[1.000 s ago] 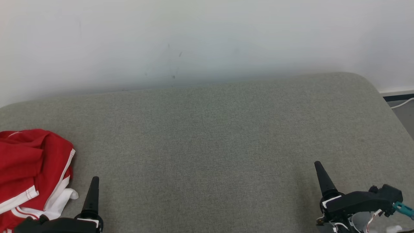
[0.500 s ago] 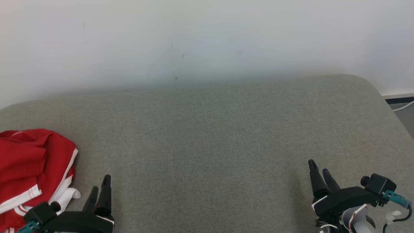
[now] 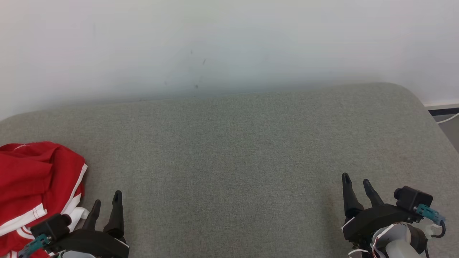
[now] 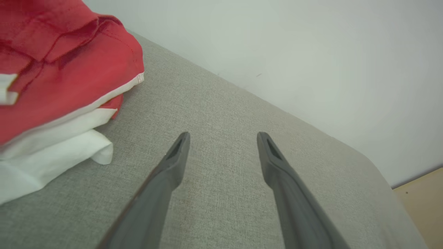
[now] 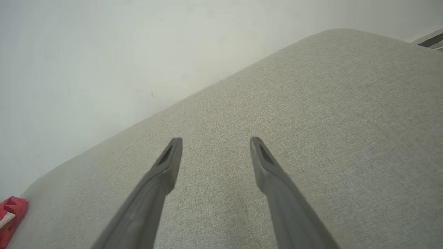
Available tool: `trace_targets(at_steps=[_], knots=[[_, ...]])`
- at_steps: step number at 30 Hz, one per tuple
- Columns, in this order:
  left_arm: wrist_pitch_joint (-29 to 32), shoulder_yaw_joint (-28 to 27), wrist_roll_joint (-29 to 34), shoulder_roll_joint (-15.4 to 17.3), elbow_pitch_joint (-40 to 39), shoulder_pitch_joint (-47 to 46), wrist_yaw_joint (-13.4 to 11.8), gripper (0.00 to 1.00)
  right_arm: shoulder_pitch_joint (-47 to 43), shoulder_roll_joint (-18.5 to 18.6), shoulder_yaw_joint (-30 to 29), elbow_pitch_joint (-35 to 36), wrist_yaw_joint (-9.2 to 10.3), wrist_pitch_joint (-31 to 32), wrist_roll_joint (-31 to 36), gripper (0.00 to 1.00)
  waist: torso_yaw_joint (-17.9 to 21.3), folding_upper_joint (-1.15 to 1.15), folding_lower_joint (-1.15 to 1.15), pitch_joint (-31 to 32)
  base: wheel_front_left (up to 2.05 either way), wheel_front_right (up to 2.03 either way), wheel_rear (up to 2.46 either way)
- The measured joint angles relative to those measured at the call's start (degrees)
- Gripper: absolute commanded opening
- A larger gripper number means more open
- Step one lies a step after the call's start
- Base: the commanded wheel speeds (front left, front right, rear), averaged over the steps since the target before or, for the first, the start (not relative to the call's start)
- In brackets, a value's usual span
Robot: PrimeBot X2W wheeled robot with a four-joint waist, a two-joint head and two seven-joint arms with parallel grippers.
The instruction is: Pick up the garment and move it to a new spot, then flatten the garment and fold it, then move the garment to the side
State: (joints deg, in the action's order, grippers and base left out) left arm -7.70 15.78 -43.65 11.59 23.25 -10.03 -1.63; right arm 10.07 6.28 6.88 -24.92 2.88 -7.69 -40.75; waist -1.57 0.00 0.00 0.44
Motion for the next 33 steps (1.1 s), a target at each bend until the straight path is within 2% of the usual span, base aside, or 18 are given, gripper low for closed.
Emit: trace_targets(at_steps=[20, 26, 33], knots=[[-4.36, 3.98, 13.76, 2.31, 1.07, -2.64, -2.94, 1.0, 2.21, -0.56, 1.09, -1.29, 2.75, -4.32, 18.03, 1.0, -0.54, 0.0, 0.0, -0.54, 0.0, 0.0, 0.0], [-5.54, 4.03, 14.52, 2.3, 1.3, -3.17, -2.97, 1.0, 2.42, -0.63, 2.01, -1.32, 3.69, -5.65, 21.65, 1.0, -0.82, 0.0, 0.0, -0.63, 0.0, 0.0, 0.0], [-6.71, 5.22, 18.66, 3.41, 1.88, -3.71, -3.42, 1.0, 3.26, -0.75, 2.02, -1.37, 4.24, -6.8, 24.66, 1.0, -1.02, 0.0, 0.0, -0.72, 0.0, 0.0, 0.0]])
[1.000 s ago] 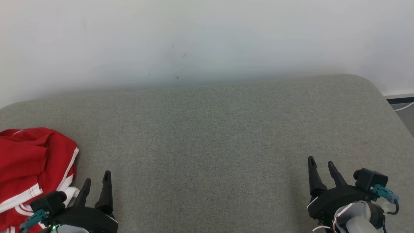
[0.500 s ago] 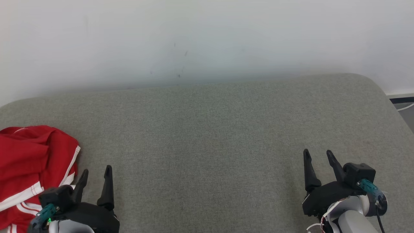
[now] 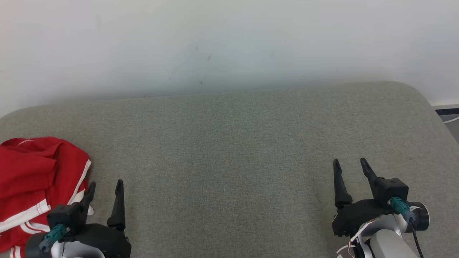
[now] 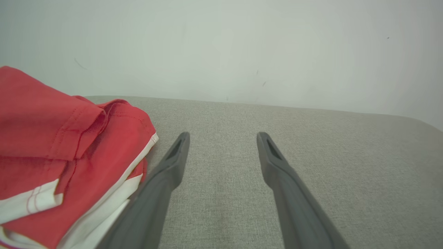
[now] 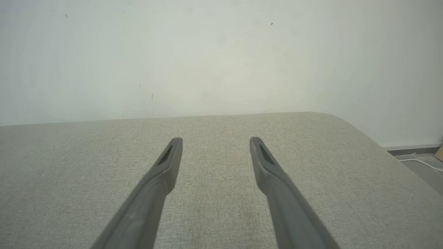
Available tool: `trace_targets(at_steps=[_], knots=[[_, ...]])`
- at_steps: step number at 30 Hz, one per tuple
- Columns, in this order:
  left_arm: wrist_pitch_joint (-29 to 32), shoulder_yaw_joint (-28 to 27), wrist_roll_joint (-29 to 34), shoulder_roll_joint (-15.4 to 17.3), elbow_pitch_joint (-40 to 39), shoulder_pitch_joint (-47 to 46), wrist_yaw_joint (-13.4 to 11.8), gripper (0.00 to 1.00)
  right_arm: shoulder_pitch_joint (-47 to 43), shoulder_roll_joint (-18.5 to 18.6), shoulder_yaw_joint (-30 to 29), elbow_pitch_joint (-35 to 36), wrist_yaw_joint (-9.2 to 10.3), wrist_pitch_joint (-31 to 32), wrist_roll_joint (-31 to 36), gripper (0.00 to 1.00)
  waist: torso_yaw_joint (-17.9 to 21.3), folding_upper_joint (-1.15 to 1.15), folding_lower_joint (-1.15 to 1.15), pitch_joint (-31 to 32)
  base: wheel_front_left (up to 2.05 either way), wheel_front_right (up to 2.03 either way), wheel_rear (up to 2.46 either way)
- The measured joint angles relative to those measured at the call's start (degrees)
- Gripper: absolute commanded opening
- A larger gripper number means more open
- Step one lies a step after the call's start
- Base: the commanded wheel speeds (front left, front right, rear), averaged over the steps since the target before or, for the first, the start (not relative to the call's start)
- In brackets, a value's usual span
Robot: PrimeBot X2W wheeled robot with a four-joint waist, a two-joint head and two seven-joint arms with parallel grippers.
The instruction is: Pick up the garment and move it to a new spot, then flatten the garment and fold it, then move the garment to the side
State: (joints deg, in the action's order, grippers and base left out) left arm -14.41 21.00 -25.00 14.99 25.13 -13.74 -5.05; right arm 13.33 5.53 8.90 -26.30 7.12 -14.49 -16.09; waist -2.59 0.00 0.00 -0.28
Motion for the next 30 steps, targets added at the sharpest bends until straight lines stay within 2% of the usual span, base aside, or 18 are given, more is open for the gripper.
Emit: trace_targets(at_steps=[7, 18, 30], knots=[[0.0, 0.05, 0.31, 0.08, 0.37, -0.07, 0.02, 1.0, -0.26, -1.1, -3.07, 0.64, 0.0, -0.13, -4.2, 1.0, 0.09, 0.0, 0.0, -0.02, 0.0, 0.0, 0.0], [0.0, 0.36, 0.31, -0.1, 1.16, -0.81, 0.54, 1.0, -1.25, -1.07, -3.11, 0.86, -0.08, -0.13, -4.14, 1.0, -0.14, 0.0, 0.0, 0.09, 0.0, 0.0, 0.0], [-0.01, 1.85, 1.77, -0.98, 1.9, -2.33, 1.02, 1.0, -2.4, -0.8, -3.37, 1.8, -0.43, -0.13, -4.11, 1.0, -5.09, 0.0, 0.0, 0.27, 0.0, 0.0, 0.0]])
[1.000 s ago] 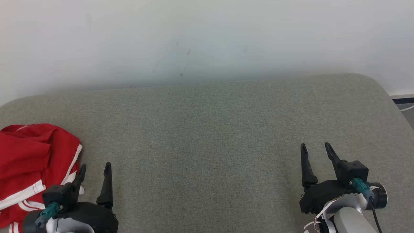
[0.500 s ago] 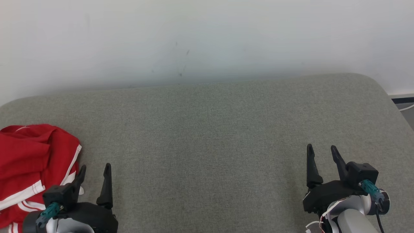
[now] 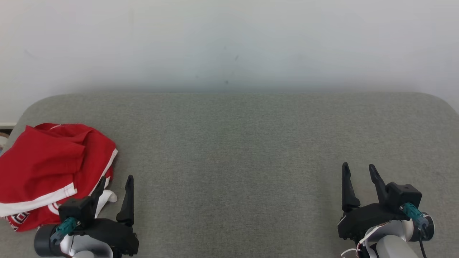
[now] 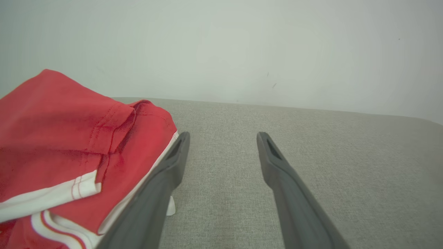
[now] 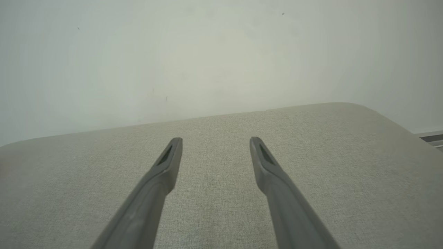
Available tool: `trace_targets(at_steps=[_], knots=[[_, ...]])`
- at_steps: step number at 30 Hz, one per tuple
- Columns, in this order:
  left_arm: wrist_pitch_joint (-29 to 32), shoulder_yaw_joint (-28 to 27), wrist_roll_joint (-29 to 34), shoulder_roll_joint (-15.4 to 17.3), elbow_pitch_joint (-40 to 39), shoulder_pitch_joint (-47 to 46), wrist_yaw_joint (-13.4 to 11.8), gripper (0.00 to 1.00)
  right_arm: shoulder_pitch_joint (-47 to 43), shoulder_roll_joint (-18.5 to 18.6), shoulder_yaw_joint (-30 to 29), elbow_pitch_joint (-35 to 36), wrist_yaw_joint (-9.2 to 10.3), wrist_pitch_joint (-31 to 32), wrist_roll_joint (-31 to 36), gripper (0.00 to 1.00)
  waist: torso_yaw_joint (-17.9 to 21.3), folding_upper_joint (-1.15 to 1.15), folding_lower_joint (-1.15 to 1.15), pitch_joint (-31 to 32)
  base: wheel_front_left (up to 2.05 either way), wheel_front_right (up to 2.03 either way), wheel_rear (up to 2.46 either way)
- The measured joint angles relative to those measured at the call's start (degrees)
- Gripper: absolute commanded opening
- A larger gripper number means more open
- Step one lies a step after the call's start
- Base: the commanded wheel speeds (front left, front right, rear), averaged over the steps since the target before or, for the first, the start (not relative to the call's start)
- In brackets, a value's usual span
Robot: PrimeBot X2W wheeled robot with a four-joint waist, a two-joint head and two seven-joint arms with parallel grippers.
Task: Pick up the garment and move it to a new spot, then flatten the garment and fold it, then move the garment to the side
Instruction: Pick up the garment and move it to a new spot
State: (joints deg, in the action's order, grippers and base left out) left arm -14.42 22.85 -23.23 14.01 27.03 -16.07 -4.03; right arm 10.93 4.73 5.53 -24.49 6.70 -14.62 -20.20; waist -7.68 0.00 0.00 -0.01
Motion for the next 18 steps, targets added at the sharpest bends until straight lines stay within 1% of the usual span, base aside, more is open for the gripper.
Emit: trace_targets(at_steps=[11, 12, 13, 18], knots=[[0.0, -0.56, 0.1, 0.59, -0.12, 0.07, -0.25, 1.0, 0.68, -0.35, 1.03, -0.14, -0.35, 0.0, 0.04, 1.0, -8.34, 0.0, 0.0, -0.1, 0.0, 0.0, 0.0], [0.0, -0.56, 0.1, 0.59, -0.12, 0.07, -0.25, 1.0, 0.68, -0.35, 1.03, -0.14, -0.35, 0.0, 0.04, 1.0, -8.34, 0.0, 0.0, -0.1, 0.0, 0.0, 0.0], [0.0, -0.54, 0.09, 0.59, -0.1, 0.07, -0.23, 1.0, 0.79, -0.37, 0.78, -0.02, -0.36, 0.0, 0.04, 1.0, -9.99, 0.0, 0.0, -0.15, 0.0, 0.0, 0.0], [0.0, -0.52, 0.08, 0.6, 0.32, -0.02, 0.02, 1.0, 0.85, -0.47, 0.43, 0.18, -0.36, 0.0, 0.04, 1.0, -14.02, 0.0, 0.0, -0.35, 0.0, 0.0, 0.0]])
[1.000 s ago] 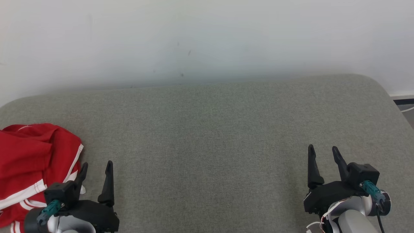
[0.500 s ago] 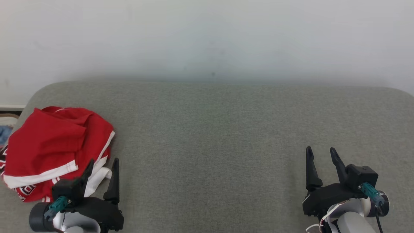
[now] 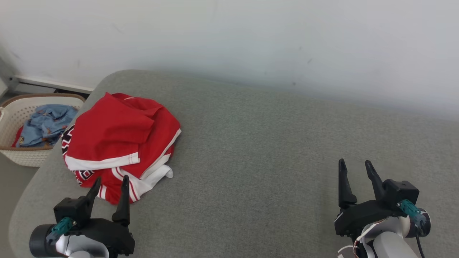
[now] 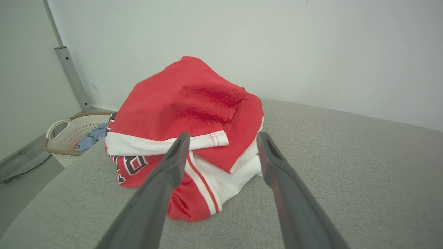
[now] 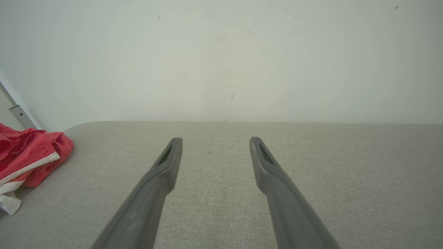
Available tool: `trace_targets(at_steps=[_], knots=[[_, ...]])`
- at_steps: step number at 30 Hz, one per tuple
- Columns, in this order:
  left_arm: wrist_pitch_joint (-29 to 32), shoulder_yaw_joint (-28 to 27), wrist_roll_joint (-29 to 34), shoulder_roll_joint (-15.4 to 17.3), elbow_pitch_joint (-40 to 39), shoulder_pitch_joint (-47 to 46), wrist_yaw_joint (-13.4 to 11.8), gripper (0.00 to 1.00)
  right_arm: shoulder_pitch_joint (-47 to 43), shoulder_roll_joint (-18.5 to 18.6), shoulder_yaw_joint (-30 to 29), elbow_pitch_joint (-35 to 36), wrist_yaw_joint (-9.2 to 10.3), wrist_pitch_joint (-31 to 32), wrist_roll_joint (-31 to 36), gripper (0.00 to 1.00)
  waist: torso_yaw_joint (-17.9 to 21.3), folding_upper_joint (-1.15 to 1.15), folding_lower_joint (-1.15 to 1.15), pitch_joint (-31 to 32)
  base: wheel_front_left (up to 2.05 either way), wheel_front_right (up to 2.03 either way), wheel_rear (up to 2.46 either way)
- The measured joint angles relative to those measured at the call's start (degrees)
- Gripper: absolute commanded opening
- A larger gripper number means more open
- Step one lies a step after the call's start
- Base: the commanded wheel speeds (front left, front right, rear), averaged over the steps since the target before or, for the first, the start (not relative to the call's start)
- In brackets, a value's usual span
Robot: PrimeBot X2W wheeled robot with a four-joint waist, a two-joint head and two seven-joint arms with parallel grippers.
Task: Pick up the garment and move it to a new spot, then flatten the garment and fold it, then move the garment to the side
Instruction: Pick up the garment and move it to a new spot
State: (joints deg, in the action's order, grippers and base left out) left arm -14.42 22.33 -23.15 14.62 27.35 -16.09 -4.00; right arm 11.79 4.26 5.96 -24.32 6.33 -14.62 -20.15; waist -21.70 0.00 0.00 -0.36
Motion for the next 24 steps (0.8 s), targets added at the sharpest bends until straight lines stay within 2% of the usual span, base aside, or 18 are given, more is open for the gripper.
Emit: trace_targets(at_steps=[6, 15, 18, 20, 24], knots=[[0.0, -0.85, -0.08, 0.53, 0.05, 0.12, -0.02, 1.0, 0.66, -0.49, 0.93, -0.14, 0.0, 0.0, 0.01, 1.0, -3.23, 0.0, 0.0, -0.27, 0.0, 0.0, 0.0], [0.3, -0.7, -0.6, -0.27, 0.07, -0.32, 0.53, 1.0, 0.37, -0.49, 0.8, 0.77, 0.05, 0.0, 0.16, 1.0, -3.81, 0.0, 0.0, -1.58, 0.0, 0.0, 0.0], [2.09, 0.02, -1.05, -1.72, 1.22, -3.85, 1.22, 1.0, -0.61, 0.11, -0.12, 2.6, 0.07, 0.0, 0.32, 1.0, -4.44, 0.0, 0.01, -2.16, 0.0, 0.0, 0.0], [4.7, 0.16, -1.76, -2.53, 2.87, -9.62, 2.01, 1.0, -3.13, 1.88, -0.86, 5.49, 0.22, 0.0, 1.08, 1.0, -5.34, 0.0, 0.0, -2.91, 0.0, 0.0, 0.0], [7.88, -0.44, -2.5, -2.79, 4.95, -14.08, 1.45, 1.0, -5.31, 3.21, -0.75, 8.44, 0.22, -0.01, 2.55, 1.0, -6.09, 0.0, 0.0, -4.13, 0.0, 0.0, 0.0]])
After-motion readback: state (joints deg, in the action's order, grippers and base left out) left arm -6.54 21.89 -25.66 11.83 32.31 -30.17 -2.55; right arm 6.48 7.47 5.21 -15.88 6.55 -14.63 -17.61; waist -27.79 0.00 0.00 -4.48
